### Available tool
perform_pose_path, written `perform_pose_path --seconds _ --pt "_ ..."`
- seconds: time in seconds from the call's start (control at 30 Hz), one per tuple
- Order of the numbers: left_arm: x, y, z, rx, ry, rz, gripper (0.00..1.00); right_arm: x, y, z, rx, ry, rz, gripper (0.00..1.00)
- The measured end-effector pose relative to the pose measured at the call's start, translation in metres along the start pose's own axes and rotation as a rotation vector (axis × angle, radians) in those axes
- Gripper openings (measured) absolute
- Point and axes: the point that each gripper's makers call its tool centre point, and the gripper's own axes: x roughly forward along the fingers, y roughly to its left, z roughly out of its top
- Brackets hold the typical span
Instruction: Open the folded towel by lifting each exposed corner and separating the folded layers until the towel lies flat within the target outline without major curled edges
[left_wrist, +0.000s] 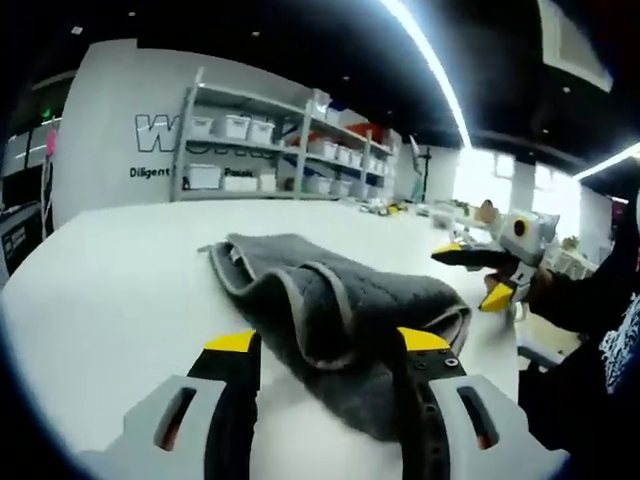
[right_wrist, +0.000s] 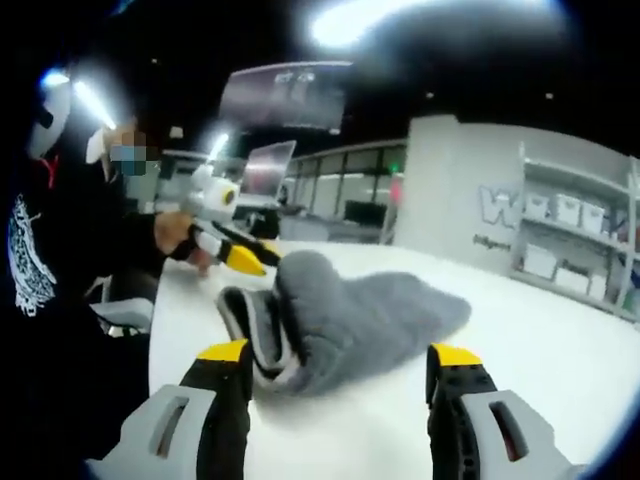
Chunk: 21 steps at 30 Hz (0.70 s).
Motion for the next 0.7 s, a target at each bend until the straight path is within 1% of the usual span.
perform_pose_path --seconds 0.1,0.2,0.27,0.37,0.43,0.47,0.53,0.57,0.6,0.63,0.7 --pt "0.001 0.0 -0.001 -0.006 0.006 0.001 0.45 -0.001 -0.002 0.0 0.004 -0.003 -0.004 0.7" --pt "0.003 -0.003 0.0 -0.019 0.005 -0.014 0.45 -0.002 -0.002 0.0 0.01 -0.007 -0.005 0.69" --pt "0.003 -0.004 0.0 -0.013 0.01 -0.016 0.44 -0.003 -0.003 0.0 0.013 -0.008 -0.009 0.69" --pt "0.003 -0.006 0.001 -0.008 0.005 -0.025 0.44 -0.004 -0.006 0.0 0.025 -0.015 -0.026 0.7" --pt "0.003 -0.006 0.001 -0.006 0.005 -0.021 0.47 -0.005 -0.008 0.0 0.034 -0.017 -0.034 0.7" --pt "0.003 -0.005 0.001 -0.005 0.005 -0.019 0.51 -0.005 -0.009 0.001 0.039 -0.018 -0.038 0.71" --pt "0.005 -0.003 0.001 -0.011 0.007 -0.004 0.62 -0.006 -0.011 0.001 0.058 -0.021 -0.053 0.8" --pt "0.006 -0.001 0.001 -0.013 0.008 0.011 0.71 -0.006 -0.013 0.002 0.074 -0.026 -0.059 0.9" --pt "0.007 0.0 0.001 -0.011 0.012 0.02 0.77 -0.005 -0.015 0.004 0.091 -0.037 -0.078 0.98" --pt "0.007 0.002 0.0 -0.008 0.015 0.029 0.81 -0.006 -0.019 0.002 0.071 -0.023 -0.092 1.0" --pt "0.008 0.004 0.0 -0.003 0.017 0.056 1.0 -0.008 -0.028 -0.004 0.064 0.019 -0.129 1.0"
